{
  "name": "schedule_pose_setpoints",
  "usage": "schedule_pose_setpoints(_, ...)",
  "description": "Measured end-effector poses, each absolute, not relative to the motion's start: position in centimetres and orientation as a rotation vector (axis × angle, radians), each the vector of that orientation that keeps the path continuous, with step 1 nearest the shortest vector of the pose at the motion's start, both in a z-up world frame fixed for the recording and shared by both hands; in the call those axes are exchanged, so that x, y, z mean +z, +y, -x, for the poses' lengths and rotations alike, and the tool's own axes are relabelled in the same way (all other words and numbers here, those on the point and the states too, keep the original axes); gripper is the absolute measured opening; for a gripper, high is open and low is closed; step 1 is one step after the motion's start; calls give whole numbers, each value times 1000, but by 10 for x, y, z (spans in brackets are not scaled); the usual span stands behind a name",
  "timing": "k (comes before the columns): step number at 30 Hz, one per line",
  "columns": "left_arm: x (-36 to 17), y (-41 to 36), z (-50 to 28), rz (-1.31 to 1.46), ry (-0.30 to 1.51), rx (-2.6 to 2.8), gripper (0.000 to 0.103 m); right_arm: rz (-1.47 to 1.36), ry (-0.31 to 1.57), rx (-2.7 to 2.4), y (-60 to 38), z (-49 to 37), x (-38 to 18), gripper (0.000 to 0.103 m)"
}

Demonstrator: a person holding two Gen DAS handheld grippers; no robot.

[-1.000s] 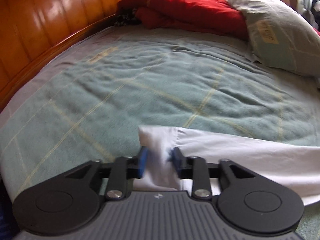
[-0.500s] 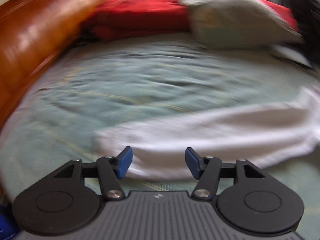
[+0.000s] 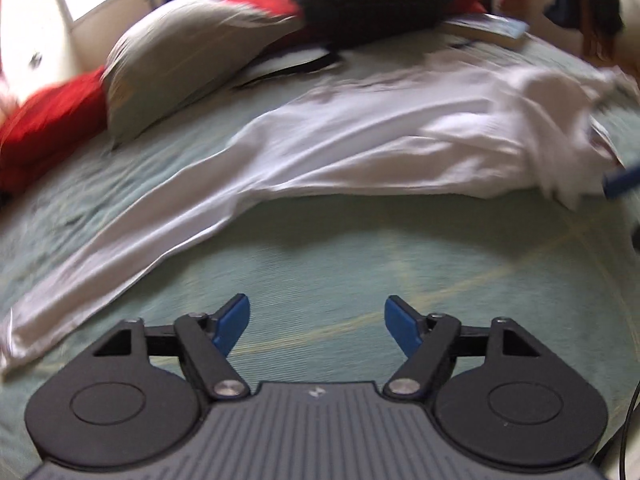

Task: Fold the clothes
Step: 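Lower the right tool onto the T-shirt fold and close on it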

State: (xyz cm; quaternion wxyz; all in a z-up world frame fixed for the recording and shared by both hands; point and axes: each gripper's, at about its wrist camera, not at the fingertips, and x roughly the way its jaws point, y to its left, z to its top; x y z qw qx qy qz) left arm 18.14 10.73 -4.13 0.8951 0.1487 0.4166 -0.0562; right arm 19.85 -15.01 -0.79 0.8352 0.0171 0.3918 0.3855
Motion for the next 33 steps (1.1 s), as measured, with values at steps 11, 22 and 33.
schedule_pose_setpoints(11,-51,54,-140,-254,868,-102,82,9,659,737,-155,-198,0,65)
schedule_pose_setpoints(22,-46,69,-124,-217,808,-56,86,106,719,499,-116,-228,-23,36)
schedule_pose_setpoints(33,-49,87,-125,-159,789,-78,86,264,749,356,-85,-225,-49,46)
